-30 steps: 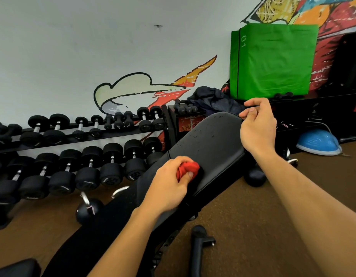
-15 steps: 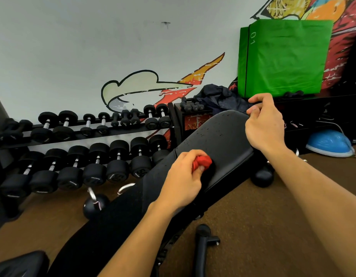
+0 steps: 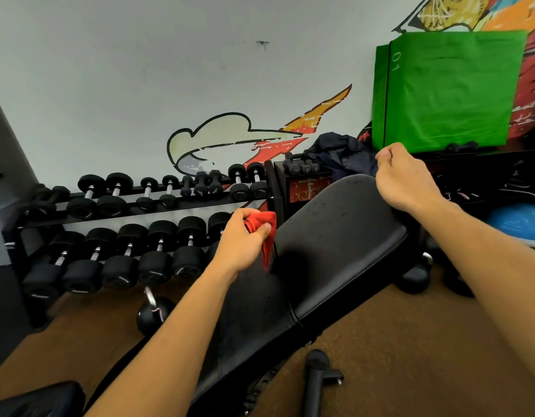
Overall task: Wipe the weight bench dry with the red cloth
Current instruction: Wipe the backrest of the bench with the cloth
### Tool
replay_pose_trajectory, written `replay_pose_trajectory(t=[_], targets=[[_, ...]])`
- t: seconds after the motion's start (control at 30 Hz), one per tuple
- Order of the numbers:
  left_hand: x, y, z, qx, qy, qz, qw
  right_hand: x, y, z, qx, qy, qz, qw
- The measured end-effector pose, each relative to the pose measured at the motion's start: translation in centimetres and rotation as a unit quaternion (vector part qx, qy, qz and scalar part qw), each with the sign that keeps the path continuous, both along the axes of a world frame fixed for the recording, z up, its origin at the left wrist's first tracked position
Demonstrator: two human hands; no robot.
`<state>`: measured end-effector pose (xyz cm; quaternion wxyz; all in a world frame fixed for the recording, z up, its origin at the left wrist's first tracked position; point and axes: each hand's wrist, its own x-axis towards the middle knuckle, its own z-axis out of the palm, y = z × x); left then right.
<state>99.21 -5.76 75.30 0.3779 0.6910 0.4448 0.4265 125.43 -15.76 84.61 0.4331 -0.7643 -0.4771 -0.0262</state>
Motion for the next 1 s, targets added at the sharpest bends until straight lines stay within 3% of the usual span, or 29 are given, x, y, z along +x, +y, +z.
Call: replay_pose_trajectory(t=[0.13, 0.33, 0.53, 0.73, 1.0], targets=[[2.0, 2.9, -0.1, -0.005, 0.058, -0.006, 0.998, 0.9, 0.3, -0.7, 0.017, 0.034, -0.014, 0.999], [4.5, 4.0, -0.1, 0.028, 0.166, -0.045, 0.985, 0.7, 0.3, -0.6, 0.016, 0.016, -0.024, 0.999], [2.2, 3.6, -0.9, 0.040, 0.157, -0.090, 0.983, 0.9, 0.4, -0.7, 0.012, 0.008, -0.029, 0.999], [4.9, 3.4, -0.2, 0.062, 0.161, -0.032, 0.984, 0.7, 0.4, -0.7, 0.009, 0.006, -0.039, 0.999], [1.9, 3.5, -1.1, 0.076, 0.150, -0.122, 0.978, 0.6, 0.3, -0.6, 0.005, 0.011, -0.034, 0.999]])
